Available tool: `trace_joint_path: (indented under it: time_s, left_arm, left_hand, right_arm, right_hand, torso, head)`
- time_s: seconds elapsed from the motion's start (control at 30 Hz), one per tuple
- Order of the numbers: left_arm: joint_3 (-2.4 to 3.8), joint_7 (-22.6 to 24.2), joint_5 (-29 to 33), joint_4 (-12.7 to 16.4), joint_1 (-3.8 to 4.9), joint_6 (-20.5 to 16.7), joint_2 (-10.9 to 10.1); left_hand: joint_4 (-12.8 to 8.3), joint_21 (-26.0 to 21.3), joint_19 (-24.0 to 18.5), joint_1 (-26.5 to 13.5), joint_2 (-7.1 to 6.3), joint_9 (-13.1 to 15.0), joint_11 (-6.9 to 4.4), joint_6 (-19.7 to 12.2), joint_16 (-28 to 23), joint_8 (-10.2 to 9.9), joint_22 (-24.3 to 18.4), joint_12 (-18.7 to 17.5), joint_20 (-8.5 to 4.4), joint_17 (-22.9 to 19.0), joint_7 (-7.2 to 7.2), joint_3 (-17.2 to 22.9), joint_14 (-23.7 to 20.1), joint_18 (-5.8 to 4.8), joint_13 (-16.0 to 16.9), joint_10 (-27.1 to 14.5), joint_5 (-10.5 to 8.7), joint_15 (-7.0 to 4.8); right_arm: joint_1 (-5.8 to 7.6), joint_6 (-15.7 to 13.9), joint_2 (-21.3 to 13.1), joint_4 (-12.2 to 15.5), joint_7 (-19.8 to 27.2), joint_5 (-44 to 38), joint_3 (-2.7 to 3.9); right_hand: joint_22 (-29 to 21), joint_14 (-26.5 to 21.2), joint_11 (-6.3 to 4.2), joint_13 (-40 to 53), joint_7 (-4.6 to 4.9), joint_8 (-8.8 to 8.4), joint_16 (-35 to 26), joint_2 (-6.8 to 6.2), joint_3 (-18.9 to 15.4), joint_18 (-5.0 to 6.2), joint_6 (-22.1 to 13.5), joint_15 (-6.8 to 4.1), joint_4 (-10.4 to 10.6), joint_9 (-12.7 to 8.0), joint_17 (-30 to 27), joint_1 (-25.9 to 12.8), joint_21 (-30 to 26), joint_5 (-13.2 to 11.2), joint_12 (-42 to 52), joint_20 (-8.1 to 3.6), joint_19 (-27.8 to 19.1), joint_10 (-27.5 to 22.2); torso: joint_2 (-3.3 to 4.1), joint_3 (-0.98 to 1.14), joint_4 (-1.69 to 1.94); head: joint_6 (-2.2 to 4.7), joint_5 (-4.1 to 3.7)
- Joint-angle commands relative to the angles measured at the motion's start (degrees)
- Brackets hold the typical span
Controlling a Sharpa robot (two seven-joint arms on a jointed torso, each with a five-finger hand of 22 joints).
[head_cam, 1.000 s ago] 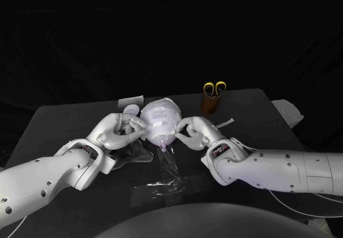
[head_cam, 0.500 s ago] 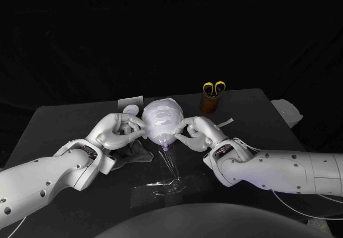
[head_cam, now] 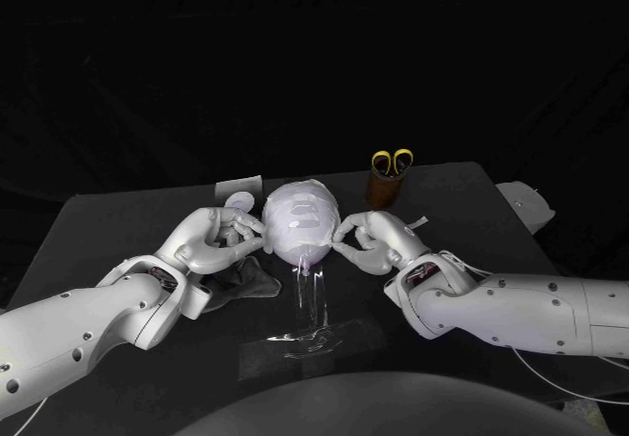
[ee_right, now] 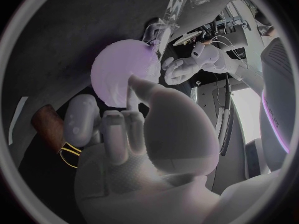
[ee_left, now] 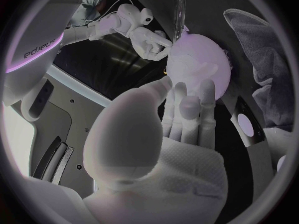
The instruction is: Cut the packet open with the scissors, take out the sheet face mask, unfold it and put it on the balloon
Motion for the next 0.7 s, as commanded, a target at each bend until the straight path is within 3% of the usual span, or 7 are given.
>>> trace_joint_path:
  time_s: [0.03, 0.7]
  left_arm:
    - [0.04, 0.23, 0.51, 0.00, 0.04, -0.09, 0.10]
    - [0.02, 0.33, 0.56, -0.35, 0.04, -0.13, 0.26]
  left_hand:
    - [0.03, 0.17, -0.13, 0.27, 0.49, -0.04, 0.14, -0.03, 0.35, 0.13, 0.08, 0.39, 0.16, -0.08, 0.54, 0.41, -0.29, 1.19, 0.05, -0.39, -0.09, 0.10]
    - [0.05, 0.19, -0.15, 0.25, 0.50, -0.05, 0.19, -0.09, 0.36, 0.12, 0.11, 0.41, 0.17, -0.08, 0.58, 0.41, -0.32, 1.18, 0.06, -0.46, -0.09, 0.14]
  right_arm:
    - [0.00, -0.09, -0.41, 0.09, -1.49, -3.29, -0.02]
    - [0.02, 8.25, -1.48, -0.23, -3.74, -10.41, -0.31]
  right_hand:
    - [9.49, 6.07, -0.38, 15.06, -0.61, 1.75, 0.20, 0.59, 0.34, -0.97, 0.69, -0.47, 0.05, 3.45, 15.05, 0.06, 0.39, 0.29, 0.21, -0.02, 0.40, 6.17]
    - [9.49, 6.07, -0.45, 15.06, -0.71, 2.16, 0.20, 0.51, 0.37, -0.99, 0.54, -0.50, 0.12, 4.38, 15.05, -0.55, 0.48, 0.29, 0.21, -0.05, 0.32, 6.17]
  torso:
    - [-0.03, -0.01, -0.04]
    - [0.03, -0.01, 0.04]
  head:
    - [0.01, 0.01]
    - [0.01, -0.10]
